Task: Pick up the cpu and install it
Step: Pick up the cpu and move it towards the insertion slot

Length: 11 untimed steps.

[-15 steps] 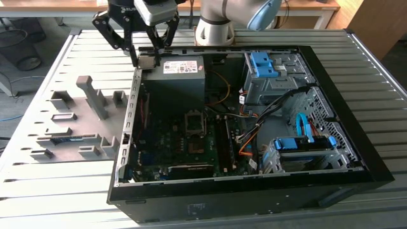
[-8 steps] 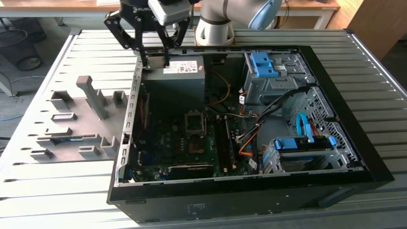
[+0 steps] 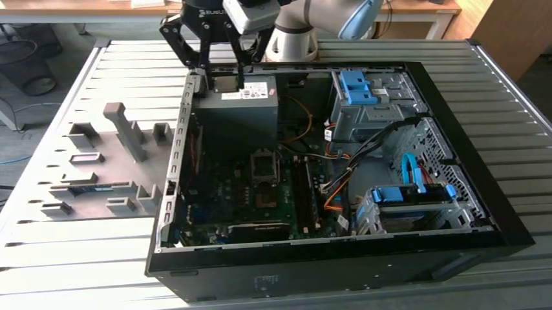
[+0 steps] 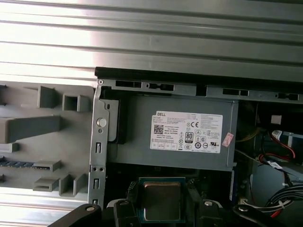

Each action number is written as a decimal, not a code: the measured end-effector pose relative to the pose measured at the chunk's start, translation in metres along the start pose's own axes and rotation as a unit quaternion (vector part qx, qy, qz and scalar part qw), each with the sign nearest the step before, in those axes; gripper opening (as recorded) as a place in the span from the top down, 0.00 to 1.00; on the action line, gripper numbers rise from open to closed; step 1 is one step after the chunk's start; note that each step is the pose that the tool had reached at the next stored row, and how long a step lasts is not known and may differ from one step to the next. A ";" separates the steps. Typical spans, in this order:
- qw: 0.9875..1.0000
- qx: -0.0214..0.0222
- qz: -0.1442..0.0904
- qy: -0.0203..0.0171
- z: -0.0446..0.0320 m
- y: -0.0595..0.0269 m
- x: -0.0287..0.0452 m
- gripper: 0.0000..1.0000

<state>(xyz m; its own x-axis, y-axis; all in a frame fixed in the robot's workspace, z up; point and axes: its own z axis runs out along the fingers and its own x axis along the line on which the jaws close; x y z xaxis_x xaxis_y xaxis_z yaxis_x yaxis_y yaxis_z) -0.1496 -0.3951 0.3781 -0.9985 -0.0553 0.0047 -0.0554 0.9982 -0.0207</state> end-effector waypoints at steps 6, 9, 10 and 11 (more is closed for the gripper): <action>1.000 0.000 0.000 0.000 0.0000 -0.0008 -0.0140 0.53; 1.000 0.000 0.000 0.000 0.0001 -0.0012 -0.0211 0.53; 1.000 0.000 0.000 0.000 0.0001 -0.0013 -0.0237 0.53; 1.000 0.000 0.000 0.001 0.0001 -0.0014 -0.0259 0.53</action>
<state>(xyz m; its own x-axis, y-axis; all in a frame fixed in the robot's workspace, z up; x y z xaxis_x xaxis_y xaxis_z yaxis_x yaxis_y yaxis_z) -0.1236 -0.3951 0.3780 -0.9985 -0.0553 0.0057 -0.0554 0.9982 -0.0208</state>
